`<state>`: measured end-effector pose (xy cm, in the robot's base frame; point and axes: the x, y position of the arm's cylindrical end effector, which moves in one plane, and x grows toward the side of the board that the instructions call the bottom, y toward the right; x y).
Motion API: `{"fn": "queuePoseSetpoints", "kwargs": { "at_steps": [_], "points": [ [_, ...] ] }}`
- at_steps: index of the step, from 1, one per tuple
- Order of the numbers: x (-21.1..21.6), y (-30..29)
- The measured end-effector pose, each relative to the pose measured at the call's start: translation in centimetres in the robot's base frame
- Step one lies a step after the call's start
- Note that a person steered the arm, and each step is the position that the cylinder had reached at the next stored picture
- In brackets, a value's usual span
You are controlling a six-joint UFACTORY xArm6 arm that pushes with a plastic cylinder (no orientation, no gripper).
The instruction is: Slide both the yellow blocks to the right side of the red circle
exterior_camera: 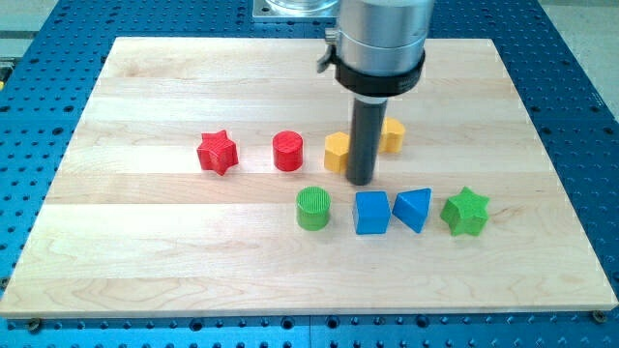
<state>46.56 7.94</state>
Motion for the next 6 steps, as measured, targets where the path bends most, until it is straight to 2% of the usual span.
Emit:
{"fn": "queuePoseSetpoints", "kwargs": {
  "at_steps": [1, 2, 3, 6],
  "points": [
    [-2.6, 8.6],
    [-10.2, 9.1],
    [-11.4, 5.7],
    [-6.0, 4.4]
  ]
}}
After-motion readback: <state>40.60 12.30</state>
